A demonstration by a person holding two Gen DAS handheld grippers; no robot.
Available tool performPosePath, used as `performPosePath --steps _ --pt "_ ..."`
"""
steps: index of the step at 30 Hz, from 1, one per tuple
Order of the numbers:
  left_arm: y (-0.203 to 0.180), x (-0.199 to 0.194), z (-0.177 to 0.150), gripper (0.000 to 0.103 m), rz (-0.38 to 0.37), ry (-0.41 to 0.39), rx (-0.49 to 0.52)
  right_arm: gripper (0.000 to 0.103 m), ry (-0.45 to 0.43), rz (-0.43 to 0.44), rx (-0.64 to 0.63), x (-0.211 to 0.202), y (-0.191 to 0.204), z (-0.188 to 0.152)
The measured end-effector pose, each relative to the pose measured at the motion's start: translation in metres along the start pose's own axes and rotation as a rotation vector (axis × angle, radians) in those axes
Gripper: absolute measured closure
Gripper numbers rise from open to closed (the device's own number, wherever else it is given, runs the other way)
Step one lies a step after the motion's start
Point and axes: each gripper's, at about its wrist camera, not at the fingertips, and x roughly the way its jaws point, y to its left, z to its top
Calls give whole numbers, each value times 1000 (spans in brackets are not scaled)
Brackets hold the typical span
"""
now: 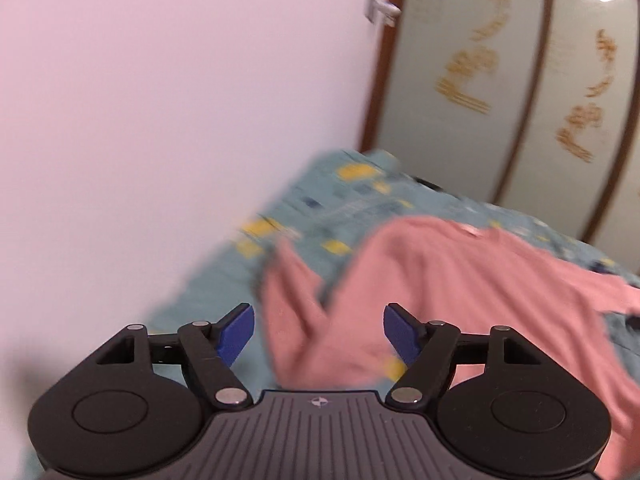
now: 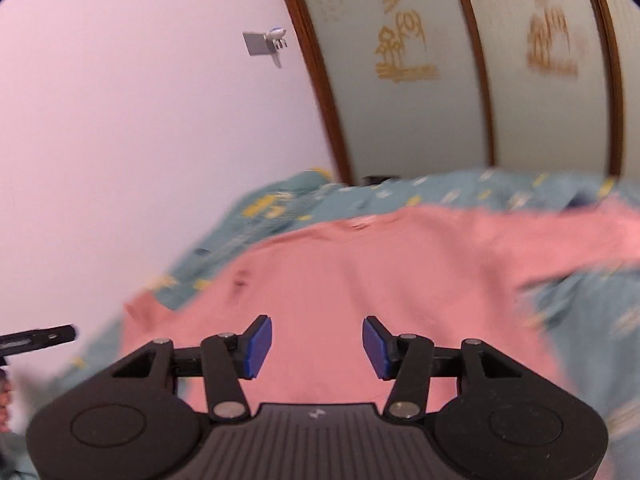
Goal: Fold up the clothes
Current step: 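Grasp a sleeve cuff with the left gripper and pull it outward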
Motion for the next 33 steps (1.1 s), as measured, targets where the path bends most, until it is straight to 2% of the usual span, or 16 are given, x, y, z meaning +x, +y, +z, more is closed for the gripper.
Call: performPosePath --steps 1,3,7,10,12,14,15,16,18,20,25,29,33 --pt "1 3 2 20 13 1 1 54 15 26 -6 4 -3 -12" --pt "-1 26 19 19 81 22 17 54 52 30 -52 11 -9 -25" --pt "-29 88 47 19 158 160 138 54 25 33 -140 13 -8 -26" --pt "-46 124 50 20 281 224 238 54 -8 87 -117 15 -15 -22" --pt "-56 149 46 20 343 265 318 54 5 98 -111 21 -20 -23" --pt "-57 163 40 32 323 304 321 54 24 89 -122 26 -24 -24" --pt "-56 167 38 62 305 319 304 54 26 80 -135 27 -24 -25" --pt "-53 166 36 97 289 322 259 54 27 74 -140 28 -23 -25" --pt "-47 161 34 95 265 325 176 54 28 66 -140 30 -25 -25" --pt "-43 147 40 96 292 307 142 54 25 78 -111 29 -29 -25" --pt "-28 102 74 96 414 228 50 54 14 93 -66 26 -34 -24" --pt "-11 59 108 96 467 199 -7 54 13 87 -58 25 -33 -24" --pt "4 31 123 95 455 197 -105 54 18 90 -74 25 -29 -26"
